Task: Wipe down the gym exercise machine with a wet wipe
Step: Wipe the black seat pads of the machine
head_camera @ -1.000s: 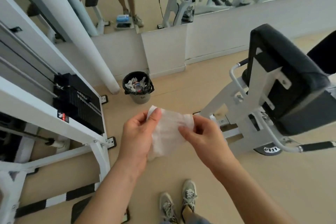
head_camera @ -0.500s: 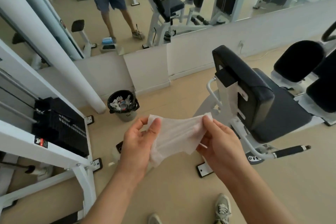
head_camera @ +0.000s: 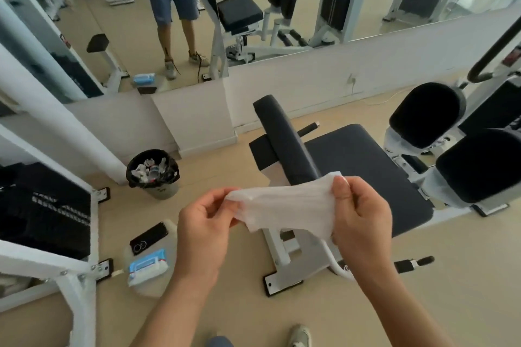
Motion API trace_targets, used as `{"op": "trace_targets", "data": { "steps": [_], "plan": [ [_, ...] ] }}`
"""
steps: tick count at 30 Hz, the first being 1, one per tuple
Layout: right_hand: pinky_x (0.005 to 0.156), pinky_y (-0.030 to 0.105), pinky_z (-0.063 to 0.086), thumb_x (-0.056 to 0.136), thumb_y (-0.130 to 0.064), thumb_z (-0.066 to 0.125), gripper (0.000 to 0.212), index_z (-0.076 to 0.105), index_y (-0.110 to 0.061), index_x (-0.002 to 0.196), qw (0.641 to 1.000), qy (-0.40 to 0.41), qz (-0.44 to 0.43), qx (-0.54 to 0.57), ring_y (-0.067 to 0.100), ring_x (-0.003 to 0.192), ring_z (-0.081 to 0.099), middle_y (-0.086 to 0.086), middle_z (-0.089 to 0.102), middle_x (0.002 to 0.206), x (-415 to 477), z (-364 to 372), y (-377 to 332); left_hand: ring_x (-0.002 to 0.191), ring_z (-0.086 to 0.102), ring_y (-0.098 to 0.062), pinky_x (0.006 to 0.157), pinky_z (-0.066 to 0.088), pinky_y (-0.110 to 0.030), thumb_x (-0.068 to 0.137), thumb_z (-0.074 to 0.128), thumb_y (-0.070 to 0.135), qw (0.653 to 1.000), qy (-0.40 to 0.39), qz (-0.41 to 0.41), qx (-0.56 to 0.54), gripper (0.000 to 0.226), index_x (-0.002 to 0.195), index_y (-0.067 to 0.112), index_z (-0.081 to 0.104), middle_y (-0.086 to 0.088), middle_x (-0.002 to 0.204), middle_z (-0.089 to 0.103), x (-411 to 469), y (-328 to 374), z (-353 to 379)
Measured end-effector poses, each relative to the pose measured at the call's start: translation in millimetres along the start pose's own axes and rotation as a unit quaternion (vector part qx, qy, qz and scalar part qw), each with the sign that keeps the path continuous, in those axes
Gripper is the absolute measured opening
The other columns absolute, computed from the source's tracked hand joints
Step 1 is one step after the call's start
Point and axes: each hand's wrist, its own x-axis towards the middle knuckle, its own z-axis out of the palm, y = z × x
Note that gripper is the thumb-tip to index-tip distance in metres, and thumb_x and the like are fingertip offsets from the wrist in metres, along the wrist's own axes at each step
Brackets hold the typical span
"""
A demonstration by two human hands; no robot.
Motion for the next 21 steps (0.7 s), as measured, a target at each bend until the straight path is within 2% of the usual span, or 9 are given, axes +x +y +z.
{"op": "trace_targets", "data": {
  "steps": [3,5,8,11,13,15,16,19,21],
  "plan": [
    [0.053,0.028,0.053,0.101,-0.029,0.047,0.026,0.061,-0.024,0.081,1.0,-0.01,0.024,0.004,0.012,0.069,0.056,-0.004,0.058,0.076,23.9,-9.2,10.3,0.079,0.068,-0.014,0.068,0.053,-0.027,0.096,0.052,0.007,0.985,0.007,-0.105,-0.136,0.028,0.084,0.019,0.074,-0.002,0.085,0.074,6.2,4.9,27.1],
    [0.054,0.02,0.054,0.101,-0.031,0.046,0.028,0.063,-0.018,0.082,0.99,-0.015,0.121,0.073,0.011,0.069,0.06,0.003,0.06,0.08,36.8,-6.5,13.5,0.082,0.068,-0.017,0.072,0.052,-0.034,0.098,0.049,0.013,0.958,0.01,-0.183,-0.221,0.026,0.088,0.016,0.072,-0.006,0.088,0.073,12.6,8.6,42.6],
    [0.075,0.046,0.061,0.101,-0.036,0.047,0.03,0.065,-0.016,0.089,0.935,-0.02,0.295,0.194,0.029,0.086,0.066,0.014,0.063,0.092,52.1,4.7,14.9,0.083,0.065,-0.022,0.063,0.052,-0.033,0.097,0.052,0.023,0.942,0.044,-0.25,-0.219,0.016,0.095,0.014,0.064,-0.011,0.091,0.07,24.8,9.4,61.6],
    [0.083,0.053,0.057,0.103,-0.035,0.045,0.032,0.062,-0.016,0.083,0.914,0.027,0.345,0.214,0.031,0.092,0.066,0.009,0.064,0.09,69.1,19.6,16.7,0.078,0.063,-0.021,0.051,0.048,-0.027,0.098,0.05,0.033,0.968,0.05,-0.203,-0.135,0.029,0.075,0.017,0.052,-0.009,0.086,0.064,44.2,1.9,72.8],
    [0.077,0.041,0.06,0.103,-0.035,0.043,0.034,0.061,-0.016,0.083,0.934,0.069,0.312,0.158,0.025,0.087,0.063,0.005,0.062,0.087,81.0,29.5,18.7,0.079,0.062,-0.02,0.056,0.048,-0.029,0.1,0.046,0.037,0.989,0.038,-0.128,-0.058,0.04,0.063,0.022,0.049,-0.007,0.081,0.062,62.2,-4.2,74.3],
    [0.058,0.025,0.056,0.103,-0.035,0.042,0.035,0.061,-0.013,0.085,0.967,0.094,0.224,0.073,0.023,0.075,0.057,0.003,0.058,0.081,93.9,37.1,23.1,0.07,0.059,-0.009,0.058,0.047,-0.024,0.101,0.044,0.034,0.997,0.031,-0.064,-0.005,0.038,0.067,0.021,0.054,-0.003,0.075,0.06,79.6,-7.5,75.0],
    [0.054,0.027,0.052,0.103,-0.035,0.043,0.034,0.062,-0.014,0.084,0.979,0.091,0.179,0.032,0.024,0.072,0.055,0.003,0.058,0.078,99.9,40.0,26.5,0.062,0.055,-0.004,0.054,0.045,-0.02,0.102,0.044,0.031,0.999,0.029,-0.034,0.022,0.036,0.07,0.018,0.055,0.0,0.07,0.057,88.6,-9.3,75.2],
    [0.063,0.035,0.054,0.1,-0.038,0.048,0.029,0.065,-0.021,0.083,0.989,0.063,0.122,-0.063,0.02,0.071,0.06,-0.002,0.063,0.076,120.8,49.8,33.1,0.049,0.038,-0.002,0.046,0.031,-0.015,0.102,0.045,0.023,0.992,0.008,0.045,0.119,0.038,0.064,0.017,0.045,0.007,0.056,0.042,114.9,-14.1,75.5],
    [0.067,0.033,0.055,0.1,-0.039,0.049,0.026,0.066,-0.023,0.087,0.985,0.061,0.122,-0.108,0.013,0.072,0.061,-0.006,0.065,0.079,136.8,54.3,35.7,0.05,0.044,-0.001,0.045,0.033,-0.013,0.101,0.047,0.021,0.984,-0.012,0.063,0.165,0.034,0.067,0.017,0.048,0.007,0.058,0.047,132.6,-20.7,74.4]
  ]
}}
